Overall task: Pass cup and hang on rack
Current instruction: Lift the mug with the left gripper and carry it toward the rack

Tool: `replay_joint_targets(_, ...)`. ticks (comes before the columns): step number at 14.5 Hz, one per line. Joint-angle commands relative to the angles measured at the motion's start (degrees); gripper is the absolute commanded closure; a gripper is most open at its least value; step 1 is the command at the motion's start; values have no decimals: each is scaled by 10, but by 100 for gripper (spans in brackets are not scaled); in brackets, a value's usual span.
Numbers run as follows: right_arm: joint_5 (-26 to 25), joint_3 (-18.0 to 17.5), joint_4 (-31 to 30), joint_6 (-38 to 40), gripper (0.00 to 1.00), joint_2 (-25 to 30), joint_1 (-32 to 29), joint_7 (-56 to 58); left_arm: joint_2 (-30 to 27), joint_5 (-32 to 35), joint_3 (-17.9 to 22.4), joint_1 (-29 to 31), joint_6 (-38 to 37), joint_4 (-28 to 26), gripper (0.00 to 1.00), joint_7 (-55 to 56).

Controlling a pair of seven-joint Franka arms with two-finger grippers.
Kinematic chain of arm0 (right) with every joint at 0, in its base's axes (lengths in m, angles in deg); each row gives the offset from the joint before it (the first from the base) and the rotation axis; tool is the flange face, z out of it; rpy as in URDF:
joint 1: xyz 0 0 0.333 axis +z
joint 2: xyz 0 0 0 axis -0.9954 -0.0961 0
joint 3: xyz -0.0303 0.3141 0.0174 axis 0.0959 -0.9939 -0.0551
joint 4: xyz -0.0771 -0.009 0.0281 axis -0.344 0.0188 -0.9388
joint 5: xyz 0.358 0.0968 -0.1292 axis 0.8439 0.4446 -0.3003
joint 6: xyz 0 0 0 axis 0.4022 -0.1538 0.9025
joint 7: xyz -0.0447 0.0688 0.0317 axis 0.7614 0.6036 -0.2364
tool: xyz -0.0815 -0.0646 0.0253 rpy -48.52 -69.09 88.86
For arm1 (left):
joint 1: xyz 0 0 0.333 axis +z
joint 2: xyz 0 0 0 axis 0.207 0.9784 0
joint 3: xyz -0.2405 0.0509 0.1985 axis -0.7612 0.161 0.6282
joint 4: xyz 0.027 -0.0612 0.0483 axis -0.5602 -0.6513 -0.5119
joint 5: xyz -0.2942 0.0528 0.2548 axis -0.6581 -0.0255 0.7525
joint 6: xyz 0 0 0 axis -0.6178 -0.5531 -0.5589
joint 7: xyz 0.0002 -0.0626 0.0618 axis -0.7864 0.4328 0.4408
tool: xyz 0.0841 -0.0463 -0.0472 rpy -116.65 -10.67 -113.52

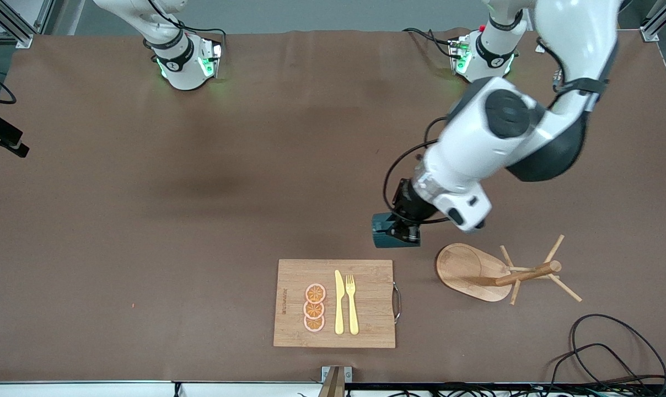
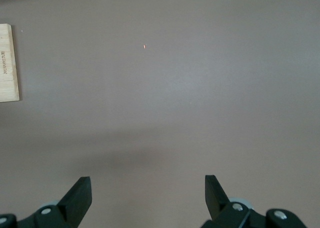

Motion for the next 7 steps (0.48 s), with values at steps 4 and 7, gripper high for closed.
replay_joint_targets(4, -3, -6, -1, 5, 0, 5, -9, 8, 1, -244, -96, 207, 19, -7, 100, -84)
replay_joint_targets(7, -3, -6, -1, 5, 0, 5, -10, 8, 4, -326, -98, 256, -22, -7, 100, -110)
